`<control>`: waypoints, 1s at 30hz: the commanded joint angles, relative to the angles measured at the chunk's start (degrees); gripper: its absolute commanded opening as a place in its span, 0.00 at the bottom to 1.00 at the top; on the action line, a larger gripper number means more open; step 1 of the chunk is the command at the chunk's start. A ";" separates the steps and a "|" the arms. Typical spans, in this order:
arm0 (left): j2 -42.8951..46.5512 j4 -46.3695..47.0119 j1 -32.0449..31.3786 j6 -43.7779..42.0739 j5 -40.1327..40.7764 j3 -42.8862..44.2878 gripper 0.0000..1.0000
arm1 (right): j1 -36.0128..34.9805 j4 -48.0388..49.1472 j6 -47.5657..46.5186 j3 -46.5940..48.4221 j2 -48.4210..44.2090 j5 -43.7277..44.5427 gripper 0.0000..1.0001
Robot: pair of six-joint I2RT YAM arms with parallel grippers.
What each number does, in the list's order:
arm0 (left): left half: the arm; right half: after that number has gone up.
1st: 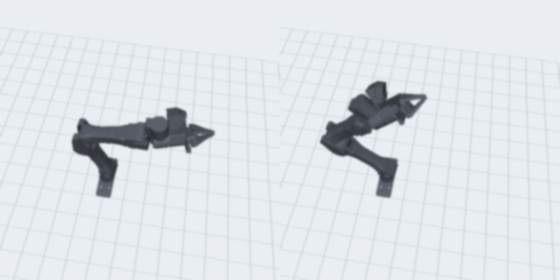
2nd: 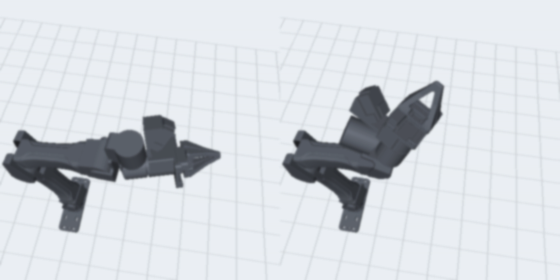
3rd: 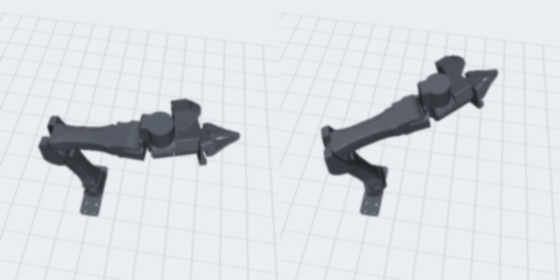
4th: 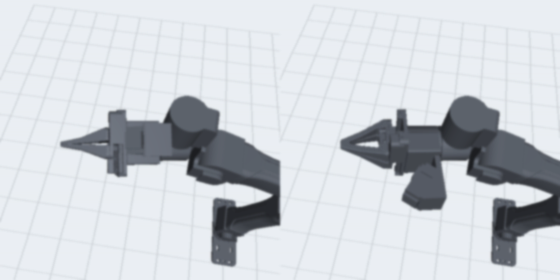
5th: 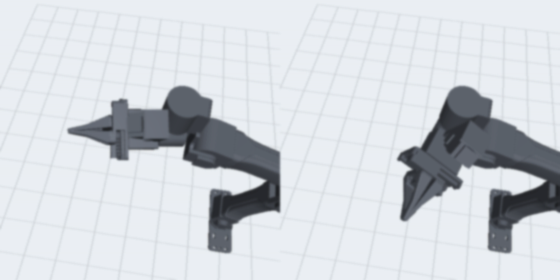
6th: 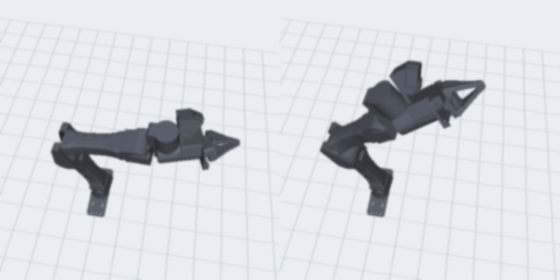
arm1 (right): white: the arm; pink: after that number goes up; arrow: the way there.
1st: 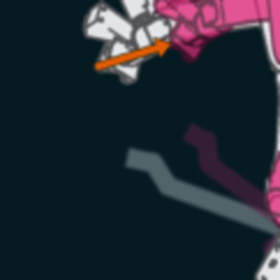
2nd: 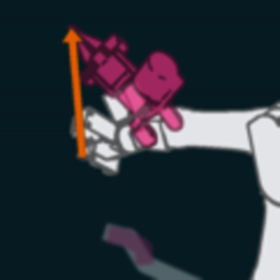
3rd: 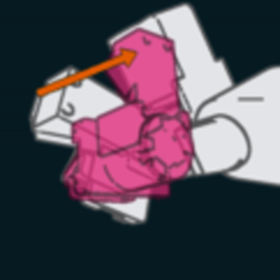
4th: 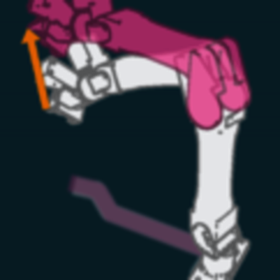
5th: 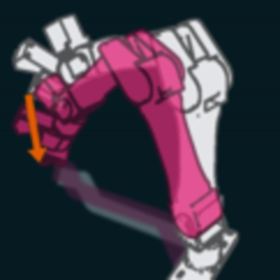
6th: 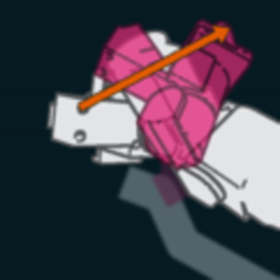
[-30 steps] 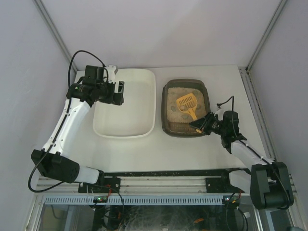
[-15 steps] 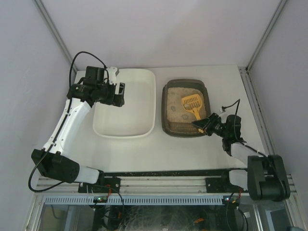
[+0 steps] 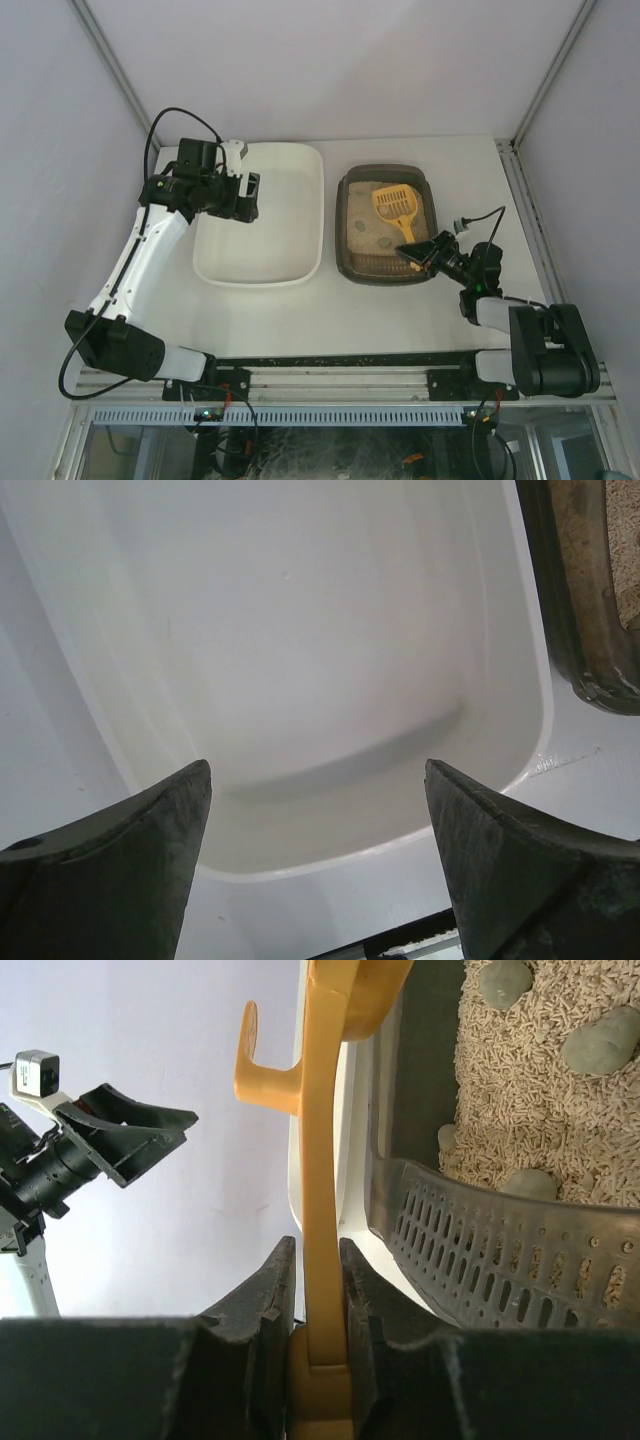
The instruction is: Clean the litter box
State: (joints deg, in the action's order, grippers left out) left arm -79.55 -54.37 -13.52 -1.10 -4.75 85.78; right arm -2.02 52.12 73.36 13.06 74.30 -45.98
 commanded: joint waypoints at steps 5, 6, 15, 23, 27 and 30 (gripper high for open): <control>1.50 0.82 0.24 -0.27 0.31 -0.53 0.91 | 0.07 7.24 -0.96 -0.22 -1.59 -2.10 0.00; 1.50 1.04 0.22 0.05 1.28 -0.60 0.92 | -0.10 3.94 -2.54 0.63 -2.89 -2.20 0.00; 0.81 3.85 2.14 5.19 15.33 -1.55 0.95 | -14.44 -31.79 -20.38 14.69 -12.66 7.01 0.00; -5.62 -4.64 17.13 4.73 -7.59 5.56 0.94 | -28.92 -44.30 -24.79 28.53 -3.08 17.02 0.00; -7.35 -7.40 22.16 5.03 -9.73 7.74 0.90 | -38.90 -62.31 -35.60 43.98 4.82 31.27 0.00; -9.30 -11.65 24.01 3.98 -11.11 11.10 0.89 | -45.47 -71.73 -40.91 54.76 11.07 40.02 0.00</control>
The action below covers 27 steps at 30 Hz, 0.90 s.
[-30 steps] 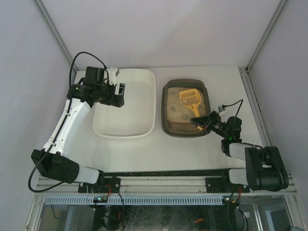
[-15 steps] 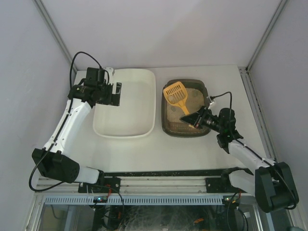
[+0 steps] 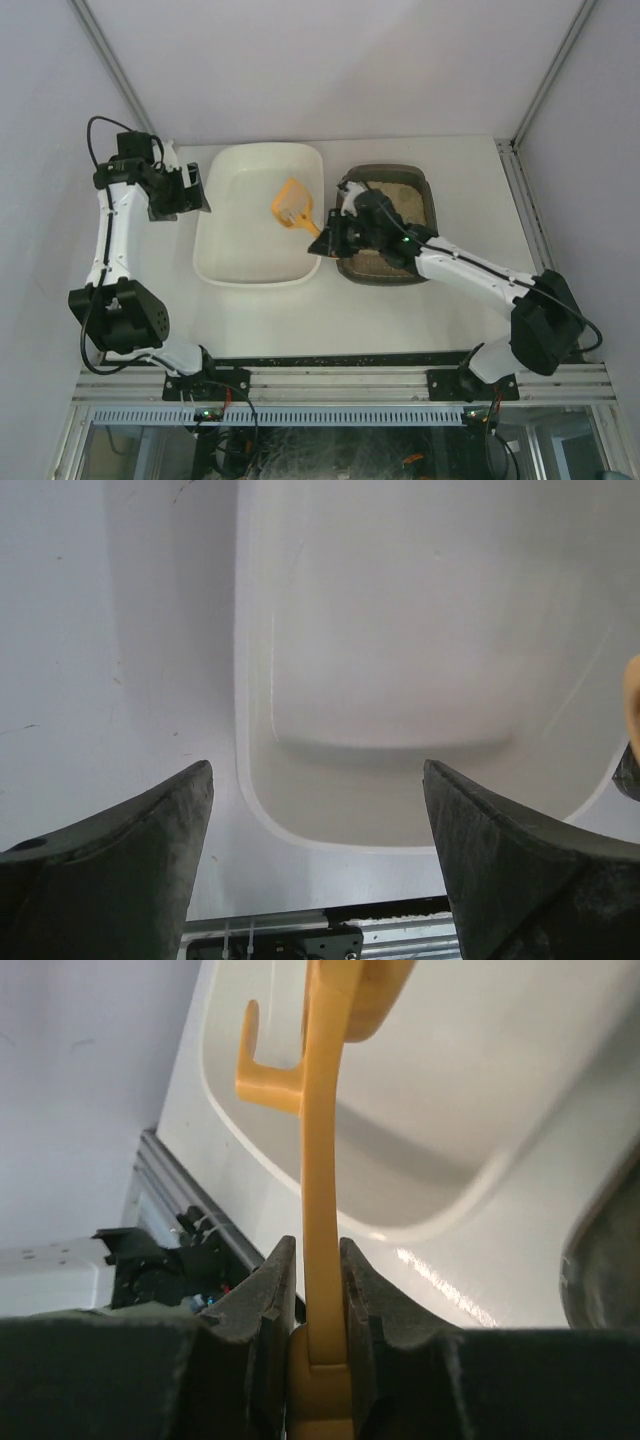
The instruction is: Clean the litter box
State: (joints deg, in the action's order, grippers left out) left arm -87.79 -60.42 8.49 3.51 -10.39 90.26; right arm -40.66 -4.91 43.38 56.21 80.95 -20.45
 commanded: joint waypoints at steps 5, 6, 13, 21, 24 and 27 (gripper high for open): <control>-1.04 -7.92 2.57 -2.12 -5.83 7.94 0.91 | -16.04 -27.25 -17.78 27.84 14.09 31.33 0.00; -0.43 -7.38 2.66 -2.32 -6.02 7.41 0.92 | -17.95 -29.94 -19.40 30.75 16.29 35.64 0.00; 5.00 -2.50 2.76 -3.03 -5.90 3.01 0.93 | -27.80 -46.99 -24.83 48.27 31.73 58.73 0.00; 6.52 -1.00 2.80 -3.48 -5.84 1.27 0.93 | -28.90 -50.00 -22.54 49.42 32.37 62.39 0.00; 7.86 1.11 2.72 -2.29 -4.98 -0.22 0.94 | -28.75 -49.26 -23.11 48.42 31.02 63.73 0.00; 7.97 1.09 2.55 -1.33 -5.90 0.12 0.94 | -27.19 -49.48 -21.99 47.66 28.27 61.81 0.00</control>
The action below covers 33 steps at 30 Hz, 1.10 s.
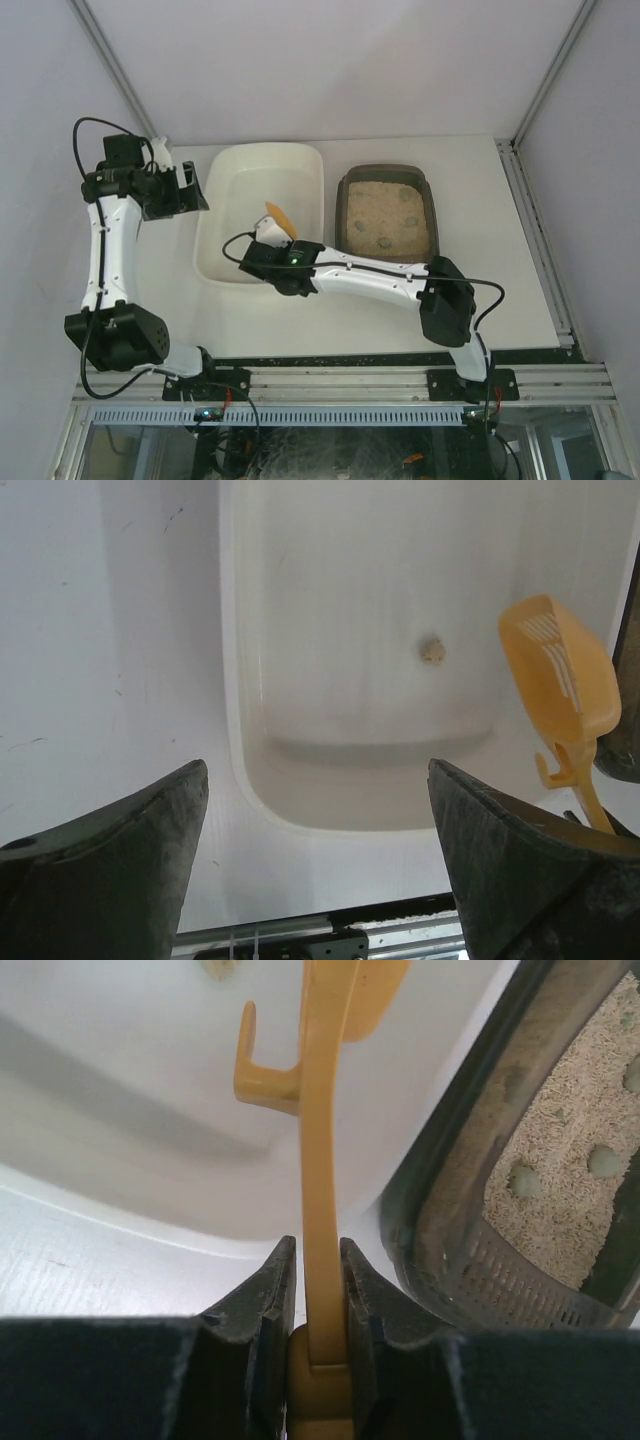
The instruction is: Clean the litter box
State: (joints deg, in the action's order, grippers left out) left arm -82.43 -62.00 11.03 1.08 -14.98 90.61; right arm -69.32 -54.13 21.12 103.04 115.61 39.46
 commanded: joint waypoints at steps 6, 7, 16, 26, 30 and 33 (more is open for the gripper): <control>0.16 5.16 -7.88 4.39 -2.22 2.02 0.95 | 11.43 4.78 3.94 -9.87 -22.19 -16.25 0.00; -0.57 6.54 -10.02 6.18 -0.78 1.86 0.96 | 14.02 5.29 4.16 -12.11 -24.98 -19.95 0.00; -16.70 14.53 -29.24 32.28 6.75 11.47 1.00 | 39.18 4.31 2.18 -28.40 -37.57 -41.11 0.00; -33.79 12.69 -40.38 47.56 1.77 23.35 1.00 | 49.18 7.25 -1.83 -35.64 -31.33 -53.96 0.00; -36.30 15.84 -42.15 51.27 -2.17 20.78 1.00 | 50.33 9.02 -1.46 -35.59 -27.99 -58.97 0.00; -37.95 16.59 -42.74 52.01 -3.78 21.17 1.00 | 49.97 9.78 -1.07 -34.95 -24.72 -62.07 0.00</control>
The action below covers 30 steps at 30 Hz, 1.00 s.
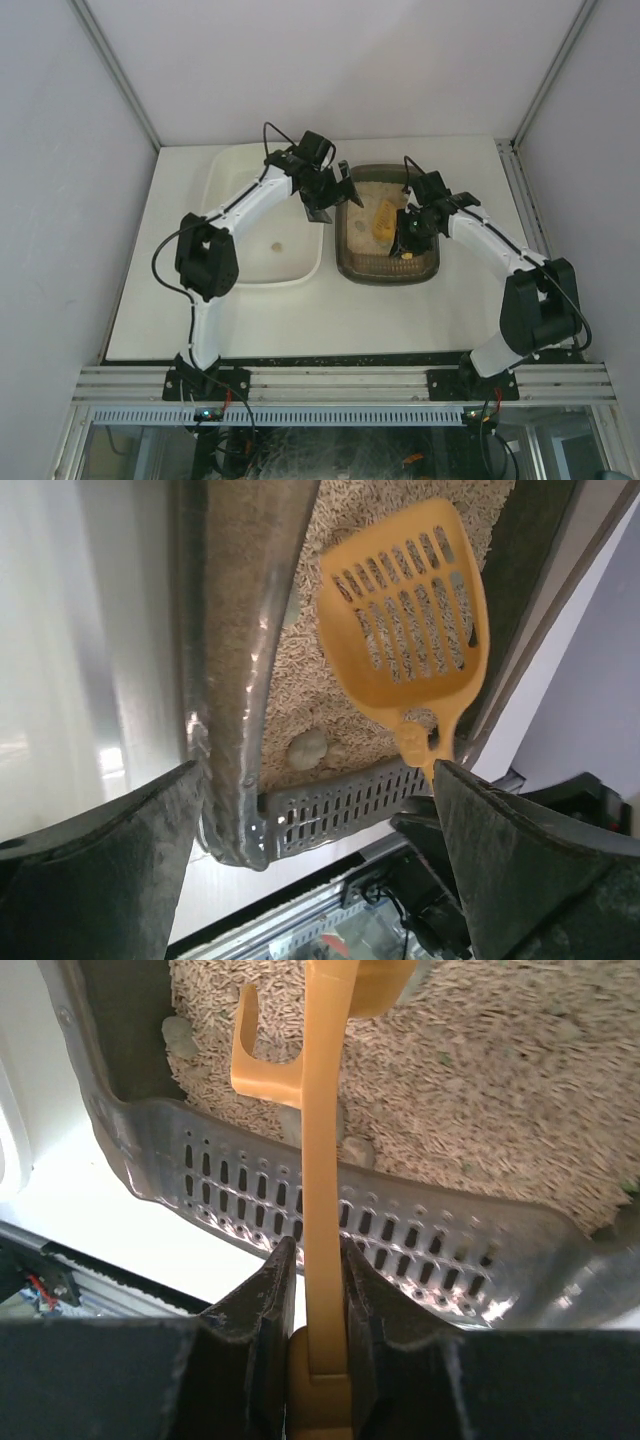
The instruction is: Clean the litter box
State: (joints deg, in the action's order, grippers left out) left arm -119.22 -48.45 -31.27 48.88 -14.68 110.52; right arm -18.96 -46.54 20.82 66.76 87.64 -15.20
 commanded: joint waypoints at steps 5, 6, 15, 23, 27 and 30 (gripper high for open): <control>-1.71 2.52 -0.34 3.05 -3.52 2.02 1.00 | -1.69 5.20 0.75 1.19 6.85 -11.60 0.00; -1.27 2.42 -0.24 2.67 -3.19 1.92 1.00 | -1.88 6.11 1.10 1.20 7.45 -12.47 0.00; 3.25 2.31 2.86 -0.15 -2.68 -1.77 1.00 | -0.37 19.50 6.63 -1.63 10.89 -19.52 0.00; 9.57 2.30 6.74 -3.86 -0.58 -10.10 1.00 | 2.00 26.75 11.21 -2.95 12.09 -28.82 0.00; 11.10 2.02 7.42 -5.32 0.35 -11.72 1.00 | 3.06 27.30 11.64 -2.87 11.81 -31.44 0.00; 12.10 1.53 7.66 -6.66 1.12 -12.18 1.00 | 3.46 27.67 11.82 -2.72 12.39 -32.92 0.00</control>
State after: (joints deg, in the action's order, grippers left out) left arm -111.33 -47.00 -23.55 45.52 -14.87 99.11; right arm -16.08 -23.62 32.21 63.44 99.90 -43.31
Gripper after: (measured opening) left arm 0.997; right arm 0.189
